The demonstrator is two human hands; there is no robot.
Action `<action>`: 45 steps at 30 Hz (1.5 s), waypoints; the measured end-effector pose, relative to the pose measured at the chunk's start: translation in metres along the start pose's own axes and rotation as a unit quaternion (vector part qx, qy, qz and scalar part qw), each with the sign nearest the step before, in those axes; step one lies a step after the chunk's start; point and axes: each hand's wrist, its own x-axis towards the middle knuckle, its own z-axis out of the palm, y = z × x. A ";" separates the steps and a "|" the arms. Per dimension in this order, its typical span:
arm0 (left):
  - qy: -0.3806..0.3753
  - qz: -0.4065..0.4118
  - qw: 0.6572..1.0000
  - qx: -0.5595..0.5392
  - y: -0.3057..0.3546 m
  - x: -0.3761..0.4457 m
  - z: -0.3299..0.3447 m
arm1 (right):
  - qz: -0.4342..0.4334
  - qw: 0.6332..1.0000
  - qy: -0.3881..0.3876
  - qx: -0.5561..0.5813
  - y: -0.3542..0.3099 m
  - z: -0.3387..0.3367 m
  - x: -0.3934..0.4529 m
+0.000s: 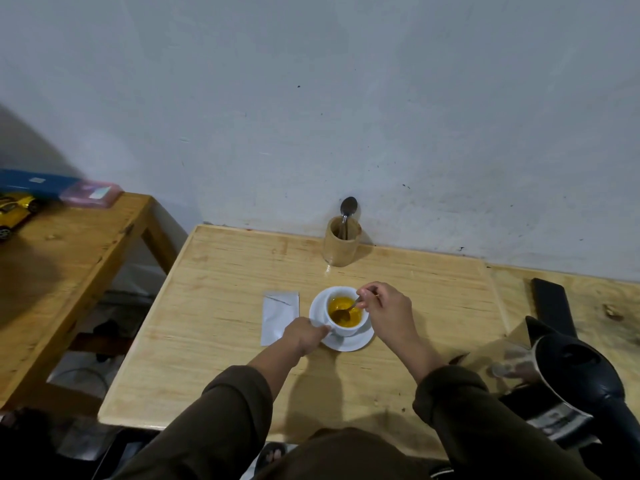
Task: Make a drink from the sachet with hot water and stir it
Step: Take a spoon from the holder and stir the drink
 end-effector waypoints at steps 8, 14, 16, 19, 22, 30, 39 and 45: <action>-0.006 -0.005 1.000 -0.018 -0.001 0.002 0.000 | -0.093 0.993 0.008 -0.073 -0.001 0.000 0.003; -0.012 -0.008 0.999 -0.031 -0.002 0.001 -0.001 | -0.102 0.994 -0.003 -0.042 -0.002 0.006 0.002; -0.011 -0.009 0.999 -0.031 -0.002 0.001 -0.001 | -0.094 0.995 -0.015 -0.027 -0.003 0.006 0.003; -0.010 -0.011 0.999 -0.032 -0.002 0.001 -0.001 | -0.084 0.996 -0.022 -0.030 -0.004 0.005 0.004; -0.009 -0.012 0.999 -0.033 -0.003 0.002 -0.001 | -0.097 0.992 -0.011 -0.076 -0.002 0.003 0.005; -0.003 -0.004 1.000 -0.024 -0.003 0.003 0.001 | -0.103 0.994 -0.011 -0.044 -0.003 0.005 0.002; 0.005 -0.002 1.000 -0.026 -0.001 0.002 0.003 | -0.080 0.995 -0.001 -0.062 0.001 0.004 0.006; 0.007 -0.003 1.000 -0.025 -0.002 0.003 0.003 | -0.102 0.994 -0.001 -0.040 0.001 0.005 0.000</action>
